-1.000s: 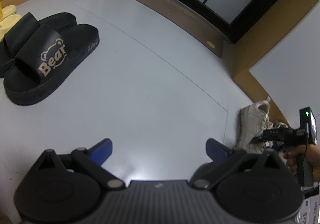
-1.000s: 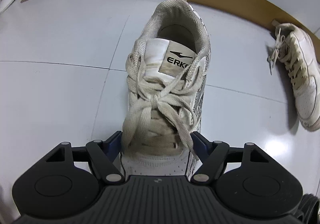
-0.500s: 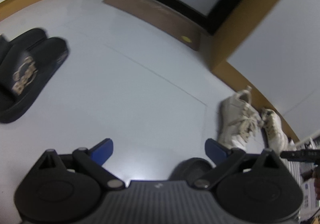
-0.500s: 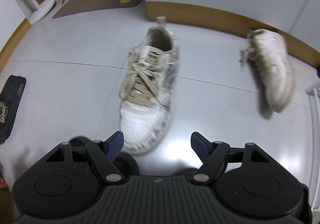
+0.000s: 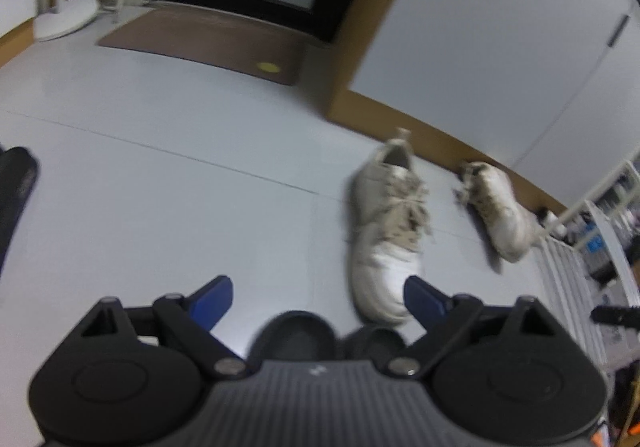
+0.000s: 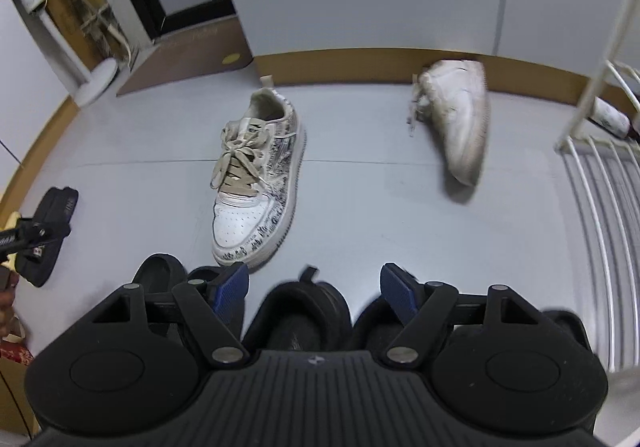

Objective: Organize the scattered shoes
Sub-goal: 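Open the right tool and withdraw both tools toward the shoe rack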

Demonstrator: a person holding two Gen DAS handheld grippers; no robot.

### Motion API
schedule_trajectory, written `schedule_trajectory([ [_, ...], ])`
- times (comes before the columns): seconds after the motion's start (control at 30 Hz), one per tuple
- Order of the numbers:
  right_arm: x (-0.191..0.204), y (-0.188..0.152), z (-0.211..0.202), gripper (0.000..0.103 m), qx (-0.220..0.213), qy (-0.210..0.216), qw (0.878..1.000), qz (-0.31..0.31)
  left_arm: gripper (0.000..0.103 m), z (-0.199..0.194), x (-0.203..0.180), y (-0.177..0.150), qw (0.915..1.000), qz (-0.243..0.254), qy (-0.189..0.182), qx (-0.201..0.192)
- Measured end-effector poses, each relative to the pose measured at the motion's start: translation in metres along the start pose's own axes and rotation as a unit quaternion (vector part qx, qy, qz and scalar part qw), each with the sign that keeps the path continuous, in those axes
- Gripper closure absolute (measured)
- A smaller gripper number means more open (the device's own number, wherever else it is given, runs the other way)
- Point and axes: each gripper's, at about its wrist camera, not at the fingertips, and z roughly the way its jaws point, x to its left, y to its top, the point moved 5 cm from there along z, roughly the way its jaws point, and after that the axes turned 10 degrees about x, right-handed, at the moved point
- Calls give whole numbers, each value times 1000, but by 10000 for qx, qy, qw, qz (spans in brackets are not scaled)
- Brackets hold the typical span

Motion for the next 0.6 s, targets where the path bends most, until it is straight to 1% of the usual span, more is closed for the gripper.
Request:
schedule_trajectory([
  [0.1, -19, -25, -9, 26, -84, 24, 9998, 158, 13, -8, -24, 4, 9992, 394, 7, 6],
  [0.17, -36, -44, -17, 25, -257, 21, 9992, 313, 13, -11, -43, 9, 9976, 685, 49, 28],
  [0.27, -51, -63, -27, 25, -585, 32, 9972, 469, 13, -13, -60, 17, 9958, 909, 71, 21],
  [0.33, -60, -77, -34, 25, -907, -51, 9947, 486, 13, -14, -78, 28, 9942, 1071, 77, -82],
  [0.47, -70, -91, -41, 25, -1383, 114, 9881, 670, 15, -12, -108, 48, 9925, 1216, 76, -128],
  [0.53, -76, -94, -44, 25, -1448, 180, 9855, 868, 15, -7, -123, 55, 9916, 1289, 22, -121],
  [0.6, -78, -94, -49, 25, -1500, 206, 9849, 837, 15, -1, -139, 60, 9899, 1410, -53, -125],
])
